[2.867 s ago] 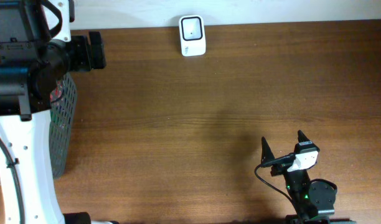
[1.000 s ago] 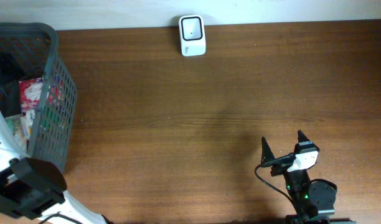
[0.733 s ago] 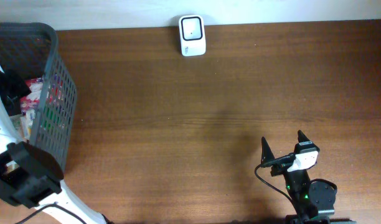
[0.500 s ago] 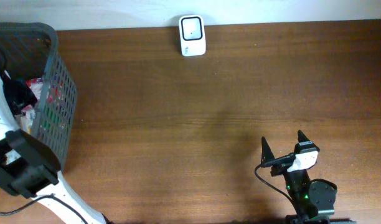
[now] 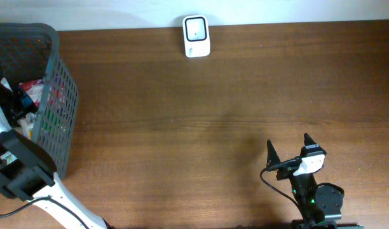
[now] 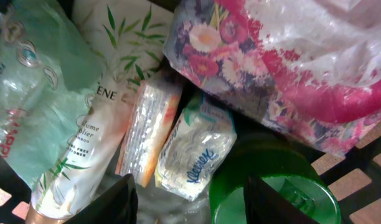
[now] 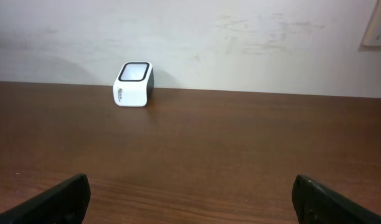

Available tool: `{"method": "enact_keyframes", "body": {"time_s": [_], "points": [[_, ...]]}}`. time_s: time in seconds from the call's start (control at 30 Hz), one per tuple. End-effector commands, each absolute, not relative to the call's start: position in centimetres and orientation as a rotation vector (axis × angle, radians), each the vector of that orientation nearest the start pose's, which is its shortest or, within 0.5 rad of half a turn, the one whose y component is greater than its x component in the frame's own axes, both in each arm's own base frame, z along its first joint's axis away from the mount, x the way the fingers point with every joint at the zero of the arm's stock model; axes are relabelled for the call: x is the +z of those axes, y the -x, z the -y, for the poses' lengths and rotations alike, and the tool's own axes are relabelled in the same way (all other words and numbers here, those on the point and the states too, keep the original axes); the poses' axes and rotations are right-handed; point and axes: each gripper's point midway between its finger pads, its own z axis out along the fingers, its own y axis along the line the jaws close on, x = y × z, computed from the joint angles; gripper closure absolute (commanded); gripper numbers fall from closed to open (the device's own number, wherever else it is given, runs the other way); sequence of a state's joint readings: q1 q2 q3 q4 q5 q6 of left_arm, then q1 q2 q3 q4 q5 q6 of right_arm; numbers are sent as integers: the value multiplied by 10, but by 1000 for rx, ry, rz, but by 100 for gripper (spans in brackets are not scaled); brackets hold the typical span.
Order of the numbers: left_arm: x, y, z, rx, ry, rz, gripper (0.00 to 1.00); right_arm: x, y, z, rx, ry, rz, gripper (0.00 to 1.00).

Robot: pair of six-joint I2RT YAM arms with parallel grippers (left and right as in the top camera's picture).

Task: Scan the item barcode
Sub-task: 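Reach into the basket and grasp the purple-red wrapped package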

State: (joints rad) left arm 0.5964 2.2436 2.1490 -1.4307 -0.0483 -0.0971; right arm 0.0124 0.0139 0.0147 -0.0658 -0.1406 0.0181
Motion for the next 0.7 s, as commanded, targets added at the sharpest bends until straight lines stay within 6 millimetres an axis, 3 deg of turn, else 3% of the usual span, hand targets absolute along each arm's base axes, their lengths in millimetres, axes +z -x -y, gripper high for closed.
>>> {"method": "enact_keyframes", "body": {"time_s": [0.0, 0.23, 0.37, 0.43, 0.57, 0.67], "points": [[77, -360, -258, 66, 1066, -3003, 49, 158, -244, -27, 134, 108, -1637, 1], [79, -362, -256, 15, 1074, -2993, 60, 158, -244, -27, 134, 108, -1637, 1], [108, -372, -258, 1, 1054, -2938, 59, 158, -244, -27, 134, 108, -1637, 1], [124, -378, -264, 23, 1043, -2892, 53, 158, -244, -27, 134, 108, -1637, 1], [111, -367, -269, 90, 1066, -2942, 47, 158, -244, -27, 134, 108, -1637, 1], [88, -355, -269, 127, 1106, -3012, 43, 158, -244, -27, 134, 108, -1637, 1]]}}
